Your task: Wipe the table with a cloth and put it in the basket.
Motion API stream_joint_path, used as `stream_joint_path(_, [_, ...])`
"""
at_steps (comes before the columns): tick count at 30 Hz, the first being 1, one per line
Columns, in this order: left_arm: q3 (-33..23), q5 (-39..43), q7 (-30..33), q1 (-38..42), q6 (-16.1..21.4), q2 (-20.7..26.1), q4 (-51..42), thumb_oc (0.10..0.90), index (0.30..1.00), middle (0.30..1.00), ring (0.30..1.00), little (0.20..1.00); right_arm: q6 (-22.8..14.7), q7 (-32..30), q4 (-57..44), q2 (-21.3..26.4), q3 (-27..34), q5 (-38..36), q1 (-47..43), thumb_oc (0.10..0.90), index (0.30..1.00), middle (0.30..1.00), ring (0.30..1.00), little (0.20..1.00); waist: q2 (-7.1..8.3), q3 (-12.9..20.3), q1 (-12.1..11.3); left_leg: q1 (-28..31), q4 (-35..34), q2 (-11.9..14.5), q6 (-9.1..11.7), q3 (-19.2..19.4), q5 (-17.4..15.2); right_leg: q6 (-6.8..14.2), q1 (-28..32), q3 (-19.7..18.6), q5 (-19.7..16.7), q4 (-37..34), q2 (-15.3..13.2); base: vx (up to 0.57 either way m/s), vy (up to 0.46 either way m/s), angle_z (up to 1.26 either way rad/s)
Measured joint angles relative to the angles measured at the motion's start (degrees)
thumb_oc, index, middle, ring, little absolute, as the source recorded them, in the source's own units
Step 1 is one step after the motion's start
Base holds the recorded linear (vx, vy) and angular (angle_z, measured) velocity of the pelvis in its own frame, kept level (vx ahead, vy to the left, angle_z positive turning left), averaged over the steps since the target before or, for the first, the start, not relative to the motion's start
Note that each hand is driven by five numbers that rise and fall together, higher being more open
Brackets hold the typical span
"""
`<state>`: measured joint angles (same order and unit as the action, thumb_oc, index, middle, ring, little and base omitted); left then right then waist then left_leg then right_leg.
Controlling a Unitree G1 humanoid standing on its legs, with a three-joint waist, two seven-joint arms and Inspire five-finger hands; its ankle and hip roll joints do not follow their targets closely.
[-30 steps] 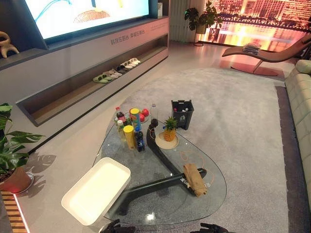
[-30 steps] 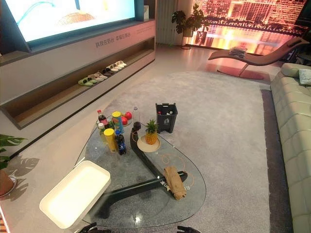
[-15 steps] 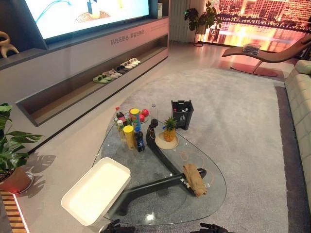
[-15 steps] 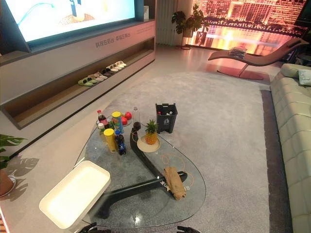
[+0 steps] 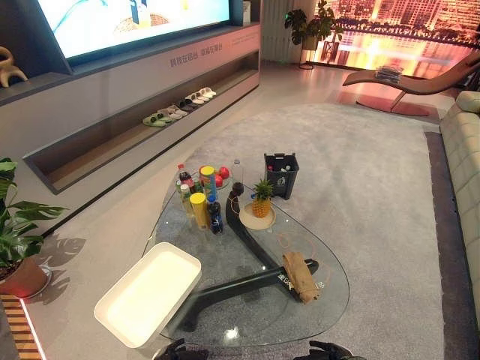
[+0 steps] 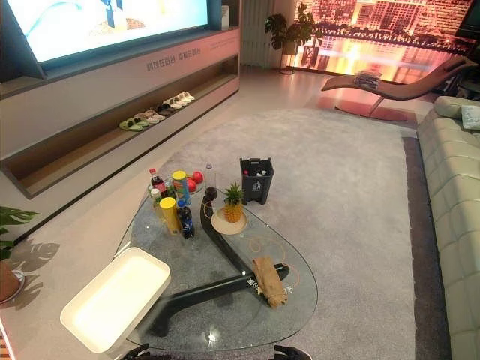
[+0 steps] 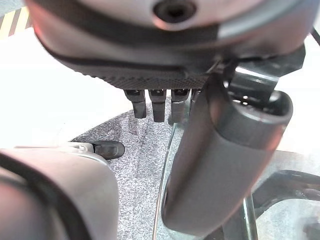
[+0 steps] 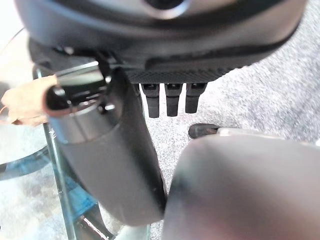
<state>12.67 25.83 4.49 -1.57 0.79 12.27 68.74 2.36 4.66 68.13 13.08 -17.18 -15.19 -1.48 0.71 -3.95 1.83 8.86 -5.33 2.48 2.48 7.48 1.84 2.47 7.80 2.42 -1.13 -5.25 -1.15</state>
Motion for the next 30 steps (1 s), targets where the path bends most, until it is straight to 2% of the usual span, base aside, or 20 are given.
stream_joint_path(3, [0.0, 0.0, 0.1, 0.0, -0.2, 0.3, -0.3, 0.800, 0.900, 0.900, 0.900, 0.900, -0.2, -1.1, -4.5, 0.4, -1.1, -0.1, 0.7, 0.800, 0.900, 0.900, 0.900, 0.900, 0.24, -0.6, 0.1, -0.1, 0.0, 0.0, 0.0, 0.0, 0.0, 0.2, -0.1, 0.0, 0.1, 0.0, 0.0, 0.00, 0.000, 0.00])
stream_joint_path(8, [0.3, -0.6, 1.3, -1.1, -2.0, 0.9, -4.9, 0.800, 0.900, 0.900, 0.900, 0.900, 1.4, -4.8, -20.9, 2.8, -3.3, -0.3, 3.1, 0.800, 0.900, 0.900, 0.900, 0.900, 0.17, -2.1, 0.2, -1.1, 0.0, 0.0, 0.2, 0.1, -0.1, 0.4, -1.1, -0.1, 0.1, 0.0, 0.0, 0.00, 0.000, 0.00])
stream_joint_path(11, [0.3, -1.4, 1.7, -1.4, -3.1, 1.2, -8.1, 0.800, 0.900, 0.900, 0.900, 0.900, 2.0, -9.1, -31.8, 4.3, -3.4, -0.3, 4.0, 0.800, 0.900, 0.900, 0.900, 0.900, -0.15, -3.7, 0.3, -2.2, 0.4, -0.1, -0.1, 0.5, 0.2, 0.1, -2.4, -0.7, -0.6, 0.1, 0.0, -0.01, 0.020, -0.09])
stream_joint_path(15, [2.2, -1.3, 3.8, -0.6, -4.0, 1.6, -9.7, 0.800, 0.900, 0.900, 0.900, 0.900, 1.4, -16.6, -38.5, 5.9, -4.2, -0.5, 2.5, 0.800, 0.900, 0.900, 0.900, 0.900, -0.65, -5.8, 0.6, -4.8, 0.8, -0.6, -0.5, 1.4, 0.5, 0.4, -5.4, -1.5, -1.4, 0.5, -0.1, -0.19, 0.042, -0.11])
stream_joint_path(21, [4.7, 0.2, 6.7, 6.7, -4.2, 1.6, -14.2, 0.800, 0.900, 0.900, 0.900, 0.900, -0.4, -30.2, -42.7, 9.6, -4.1, 0.3, -5.1, 0.800, 0.900, 0.900, 0.900, 0.900, -1.75, -16.1, 1.6, -11.7, 3.4, -1.8, -1.7, 1.7, 1.4, 1.3, -12.4, -1.9, -2.6, 3.6, -1.0, -0.14, 0.059, -0.02])
stream_joint_path(30, [4.8, 1.6, 8.9, 13.3, -3.6, 1.6, -15.5, 0.800, 0.900, 0.900, 0.900, 0.900, -1.1, -45.9, -46.7, 9.8, -1.8, 2.9, -12.9, 0.800, 0.900, 0.900, 0.900, 0.900, -2.52, -24.6, 2.5, -16.4, 3.4, -2.2, -2.1, 2.8, 2.5, 1.6, -17.9, -3.0, -3.6, 4.6, -1.3, -0.04, 0.019, -0.06])
